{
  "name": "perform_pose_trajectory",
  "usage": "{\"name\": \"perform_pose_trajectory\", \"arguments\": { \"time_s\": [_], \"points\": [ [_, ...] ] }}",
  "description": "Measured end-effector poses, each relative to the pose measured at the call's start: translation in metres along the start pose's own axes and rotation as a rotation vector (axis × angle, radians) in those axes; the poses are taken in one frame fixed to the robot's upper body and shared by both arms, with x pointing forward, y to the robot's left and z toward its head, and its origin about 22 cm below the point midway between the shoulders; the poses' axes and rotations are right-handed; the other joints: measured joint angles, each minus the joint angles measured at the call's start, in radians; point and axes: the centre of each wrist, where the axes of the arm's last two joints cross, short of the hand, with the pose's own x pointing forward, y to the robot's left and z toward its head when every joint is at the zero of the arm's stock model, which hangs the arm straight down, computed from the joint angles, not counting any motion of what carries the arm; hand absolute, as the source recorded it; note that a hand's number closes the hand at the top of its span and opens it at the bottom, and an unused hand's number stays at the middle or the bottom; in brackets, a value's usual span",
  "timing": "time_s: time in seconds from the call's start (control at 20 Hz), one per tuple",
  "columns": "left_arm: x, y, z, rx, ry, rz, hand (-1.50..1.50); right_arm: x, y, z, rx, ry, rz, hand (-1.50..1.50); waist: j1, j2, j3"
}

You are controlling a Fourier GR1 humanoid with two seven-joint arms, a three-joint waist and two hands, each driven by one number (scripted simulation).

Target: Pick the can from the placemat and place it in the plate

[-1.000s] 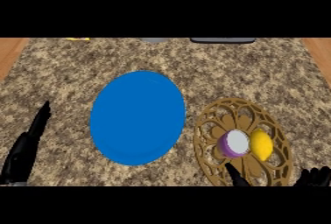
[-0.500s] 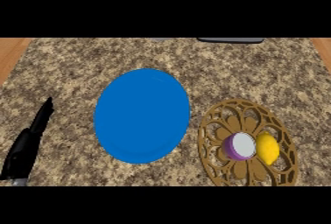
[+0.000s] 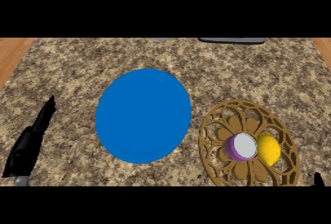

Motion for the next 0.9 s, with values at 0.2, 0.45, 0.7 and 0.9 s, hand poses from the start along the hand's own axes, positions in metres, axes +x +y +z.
{"name": "perform_pose_trajectory", "arguments": {
  "time_s": [0.2, 0.45, 0.7, 0.9],
  "points": [
    [-0.006, 0.0, -0.002, 0.008, 0.013, 0.0, 0.0, 0.031, 0.005, -0.011, 0.057, 0.013, 0.082, -1.5, -0.011, -0.007, 0.002],
    [-0.01, -0.001, 0.004, 0.02, 0.022, 0.001, 0.0, 0.057, 0.032, -0.027, 0.103, -0.01, 0.119, -1.5, -0.024, -0.015, 0.005],
    [-0.015, -0.004, 0.005, 0.025, 0.036, 0.002, 0.0, 0.071, 0.05, -0.032, 0.168, -0.016, 0.135, -1.5, -0.036, -0.018, 0.006],
    [-0.018, 0.002, 0.007, 0.031, 0.034, -0.002, 0.0, 0.069, 0.067, -0.039, 0.205, 0.01, 0.155, -1.5, -0.039, -0.019, 0.006]
  ]
}}
